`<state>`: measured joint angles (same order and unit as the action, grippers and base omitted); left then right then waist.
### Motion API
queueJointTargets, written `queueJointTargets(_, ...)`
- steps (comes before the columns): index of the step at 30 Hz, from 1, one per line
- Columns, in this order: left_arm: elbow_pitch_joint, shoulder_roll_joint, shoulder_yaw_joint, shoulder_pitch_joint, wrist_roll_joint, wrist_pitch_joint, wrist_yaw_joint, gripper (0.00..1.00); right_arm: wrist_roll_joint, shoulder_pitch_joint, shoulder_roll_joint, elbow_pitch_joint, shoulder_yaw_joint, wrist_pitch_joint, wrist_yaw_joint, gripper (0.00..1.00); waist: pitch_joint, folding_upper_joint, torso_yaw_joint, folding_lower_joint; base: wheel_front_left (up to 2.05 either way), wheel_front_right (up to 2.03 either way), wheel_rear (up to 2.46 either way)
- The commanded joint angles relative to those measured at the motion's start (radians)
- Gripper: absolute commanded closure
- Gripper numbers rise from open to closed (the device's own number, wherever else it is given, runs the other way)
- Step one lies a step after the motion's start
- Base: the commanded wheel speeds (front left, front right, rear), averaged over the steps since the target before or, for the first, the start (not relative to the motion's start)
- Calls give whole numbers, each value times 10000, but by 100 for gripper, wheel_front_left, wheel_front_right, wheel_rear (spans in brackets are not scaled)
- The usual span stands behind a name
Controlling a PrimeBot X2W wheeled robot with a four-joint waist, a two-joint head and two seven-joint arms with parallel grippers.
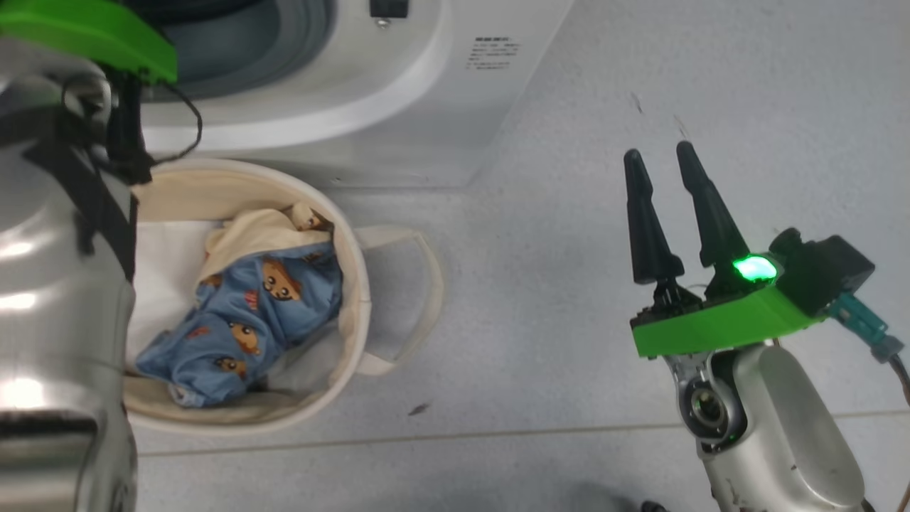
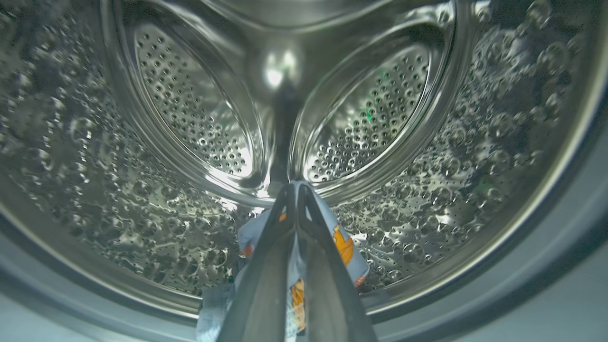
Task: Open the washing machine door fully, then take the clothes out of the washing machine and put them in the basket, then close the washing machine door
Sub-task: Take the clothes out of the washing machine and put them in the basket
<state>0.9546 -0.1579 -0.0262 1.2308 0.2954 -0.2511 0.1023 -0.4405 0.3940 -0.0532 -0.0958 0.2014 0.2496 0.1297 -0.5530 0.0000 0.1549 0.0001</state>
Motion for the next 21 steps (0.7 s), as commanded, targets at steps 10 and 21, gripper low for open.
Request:
queueJointTargets(10, -3123, -5, 876, -1980, -370, -105, 39, 100, 293, -678, 30, 78, 116, 122, 10, 0, 1224, 0, -652, -1, 0, 0, 0)
queueJointTargets(21, -6818, 507, 1500, -3841, -1055, -106, 174, 100, 235, -1103, 30, -89, 73, 122, 10, 0, 2241, 0, -922, -1, 0, 0, 0)
